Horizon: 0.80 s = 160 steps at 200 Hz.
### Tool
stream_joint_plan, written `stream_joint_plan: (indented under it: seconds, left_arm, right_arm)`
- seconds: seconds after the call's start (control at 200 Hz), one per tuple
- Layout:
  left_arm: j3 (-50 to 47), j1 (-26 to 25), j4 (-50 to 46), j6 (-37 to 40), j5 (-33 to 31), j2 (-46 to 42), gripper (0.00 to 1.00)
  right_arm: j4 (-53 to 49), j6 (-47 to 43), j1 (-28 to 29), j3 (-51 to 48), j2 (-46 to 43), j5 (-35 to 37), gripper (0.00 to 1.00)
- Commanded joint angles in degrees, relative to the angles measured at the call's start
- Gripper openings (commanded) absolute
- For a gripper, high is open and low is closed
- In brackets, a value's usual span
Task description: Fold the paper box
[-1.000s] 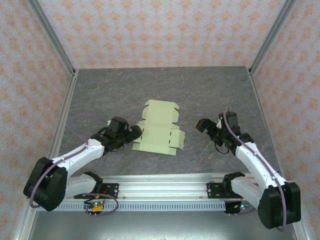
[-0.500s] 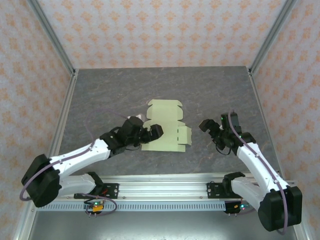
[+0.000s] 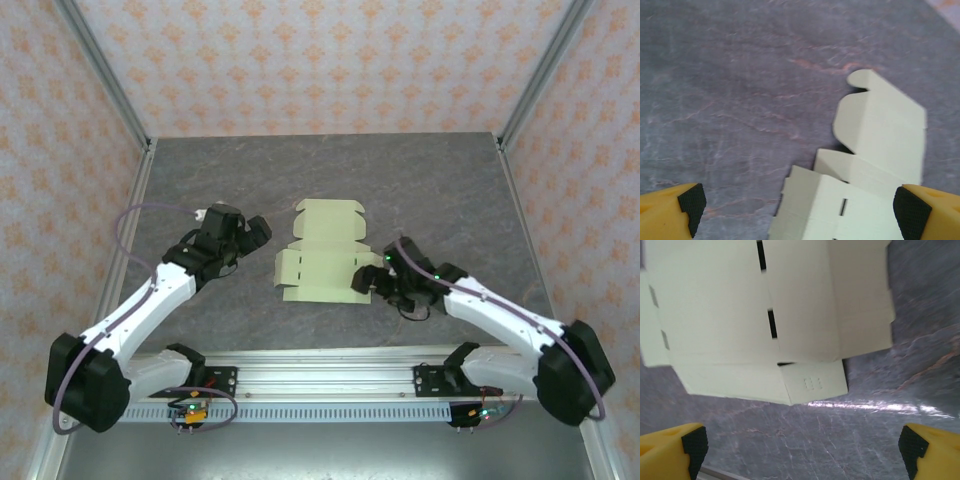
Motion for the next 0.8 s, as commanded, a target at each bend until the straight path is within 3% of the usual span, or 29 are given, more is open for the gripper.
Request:
stream_joint_plan:
  seconds: [0.0, 0.095, 0.27, 0.42, 0.571, 0.796]
  left_arm:
    - [0.81, 0.39, -1.60, 2.32, 1.76, 2.35, 1.00]
    - [-0.33, 0.39, 0.29, 2.52, 4.60, 4.86, 1.00]
    - [-1.57, 0.39, 2.70, 3.43, 9.05, 10.06, 1.00]
    - [-4.21, 0.22, 7.32, 2.44, 15.02, 12.13, 1.00]
    - [-7.39, -2.73, 14.83, -0.74, 24.02, 15.00, 1.00]
    - [-8.44, -12.84, 21.75, -6.14, 26.76, 18.36, 1.00]
  right_arm:
    - [-1.11, -0.47, 4.49, 4.63, 5.94, 9.74, 0.99]
    - [-7.62, -1.58, 8.86, 9.65, 11.57, 20.31, 0.99]
    - [-5.54, -1.53, 11.23, 13.33, 18.81, 22.55, 0.99]
    - [-4.94, -3.09, 11.06, 13.28, 19.90, 29.74, 0.99]
    - [-8.24, -5.87, 7.36, 15.28, 20.51, 33.16, 0.99]
    - [-8.68, -8.82, 0.15, 16.61, 20.34, 31.51, 0.99]
